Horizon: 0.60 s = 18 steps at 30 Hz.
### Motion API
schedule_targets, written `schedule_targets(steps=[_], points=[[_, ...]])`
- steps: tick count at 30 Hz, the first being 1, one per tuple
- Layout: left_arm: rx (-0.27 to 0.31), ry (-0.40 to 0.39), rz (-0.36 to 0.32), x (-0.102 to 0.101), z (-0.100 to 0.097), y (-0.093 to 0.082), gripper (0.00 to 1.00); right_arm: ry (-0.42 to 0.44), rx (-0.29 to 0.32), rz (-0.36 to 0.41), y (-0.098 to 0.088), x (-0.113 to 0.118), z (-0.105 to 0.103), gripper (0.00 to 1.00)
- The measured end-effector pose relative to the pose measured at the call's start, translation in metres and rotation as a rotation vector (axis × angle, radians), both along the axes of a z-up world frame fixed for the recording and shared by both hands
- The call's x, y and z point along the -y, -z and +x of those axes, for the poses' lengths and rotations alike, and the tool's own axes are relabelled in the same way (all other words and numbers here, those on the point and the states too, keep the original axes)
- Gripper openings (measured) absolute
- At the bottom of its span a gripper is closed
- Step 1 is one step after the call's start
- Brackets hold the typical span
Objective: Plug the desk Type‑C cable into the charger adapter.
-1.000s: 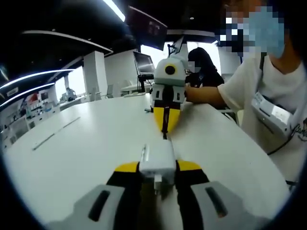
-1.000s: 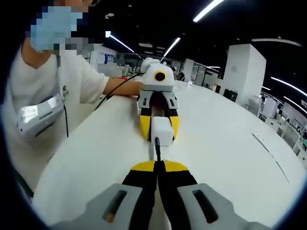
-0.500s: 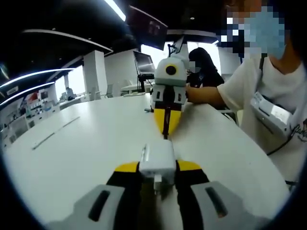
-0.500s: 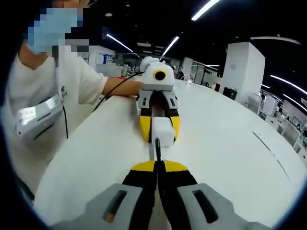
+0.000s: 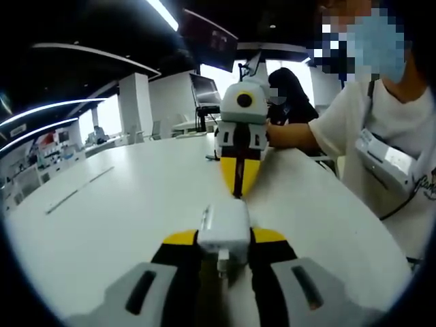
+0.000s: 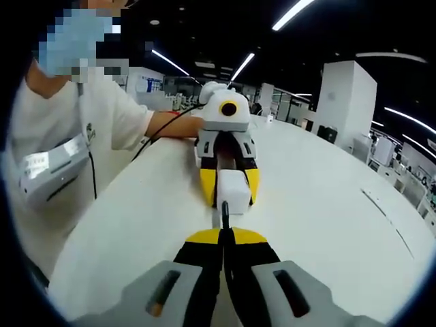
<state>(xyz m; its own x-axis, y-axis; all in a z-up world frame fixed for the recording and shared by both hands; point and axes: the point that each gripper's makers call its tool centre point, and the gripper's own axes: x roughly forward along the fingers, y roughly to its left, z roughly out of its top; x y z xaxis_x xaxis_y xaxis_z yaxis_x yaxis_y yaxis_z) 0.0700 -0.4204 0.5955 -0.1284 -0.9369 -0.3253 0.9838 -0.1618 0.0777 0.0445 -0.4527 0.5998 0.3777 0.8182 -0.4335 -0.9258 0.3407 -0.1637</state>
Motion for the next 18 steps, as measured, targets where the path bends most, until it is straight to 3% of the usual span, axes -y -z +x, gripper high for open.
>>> schedule_targets(steps=[10, 18], points=[[0.008, 0.001, 0.001, 0.0005, -0.0002, -0.0001, 0.27, 0.014, 0.001, -0.019, 0.0006, -0.0013, 0.0002, 0.03], [-0.016, -0.016, 0.017, 0.0006, 0.0022, 0.0007, 0.27, 0.052, -0.036, -0.017, 0.0014, -0.0023, 0.0014, 0.02]])
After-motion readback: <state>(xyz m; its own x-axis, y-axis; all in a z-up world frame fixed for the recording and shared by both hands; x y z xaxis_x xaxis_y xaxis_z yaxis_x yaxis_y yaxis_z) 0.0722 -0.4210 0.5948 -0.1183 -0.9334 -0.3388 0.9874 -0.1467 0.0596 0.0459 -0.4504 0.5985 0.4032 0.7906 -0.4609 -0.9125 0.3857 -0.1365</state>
